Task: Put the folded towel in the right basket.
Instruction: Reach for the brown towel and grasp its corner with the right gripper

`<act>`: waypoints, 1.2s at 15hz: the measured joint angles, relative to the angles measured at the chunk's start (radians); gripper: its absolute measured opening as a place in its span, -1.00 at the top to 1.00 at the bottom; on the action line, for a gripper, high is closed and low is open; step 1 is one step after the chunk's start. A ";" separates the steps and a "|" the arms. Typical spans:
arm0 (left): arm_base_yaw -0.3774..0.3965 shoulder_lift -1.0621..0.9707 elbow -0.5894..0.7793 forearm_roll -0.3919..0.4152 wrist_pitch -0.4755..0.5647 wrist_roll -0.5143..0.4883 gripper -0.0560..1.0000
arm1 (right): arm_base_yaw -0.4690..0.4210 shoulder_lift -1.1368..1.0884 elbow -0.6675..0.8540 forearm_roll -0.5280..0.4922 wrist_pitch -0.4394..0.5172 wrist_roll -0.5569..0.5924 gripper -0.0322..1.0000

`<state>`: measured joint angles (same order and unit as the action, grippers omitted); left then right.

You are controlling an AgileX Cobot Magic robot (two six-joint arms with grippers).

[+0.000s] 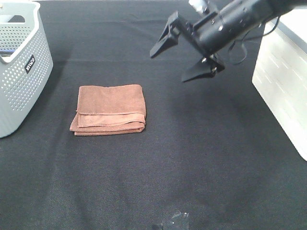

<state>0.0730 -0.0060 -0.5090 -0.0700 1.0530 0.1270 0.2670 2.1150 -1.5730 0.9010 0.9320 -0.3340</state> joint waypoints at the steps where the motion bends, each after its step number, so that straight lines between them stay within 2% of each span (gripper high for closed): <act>1: 0.000 0.000 0.000 0.000 0.000 0.000 -0.98 | 0.000 0.029 -0.004 0.026 -0.001 -0.018 -0.97; 5: 0.000 0.000 0.000 0.000 0.000 0.000 -0.98 | 0.004 0.247 -0.220 0.073 0.048 -0.024 -0.94; 8: 0.000 0.000 0.000 0.000 0.000 0.000 -0.98 | 0.072 0.368 -0.360 0.069 0.057 0.013 -0.92; 10: 0.000 0.000 0.000 0.000 0.000 0.000 -0.98 | 0.084 0.393 -0.389 0.058 0.065 0.022 -0.92; 13: 0.000 0.000 0.000 0.000 0.000 0.000 -0.98 | 0.082 0.416 -0.408 -0.086 0.053 0.095 -0.92; 14: 0.000 0.000 0.000 0.000 0.000 0.000 -0.98 | 0.081 0.416 -0.408 -0.104 0.044 0.111 -0.91; 18: 0.000 0.000 0.000 0.000 0.000 0.000 -0.98 | 0.080 0.448 -0.427 -0.054 0.053 0.118 -0.91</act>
<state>0.0730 -0.0060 -0.5090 -0.0700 1.0530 0.1270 0.3470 2.5630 -2.0000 0.8470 0.9850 -0.2160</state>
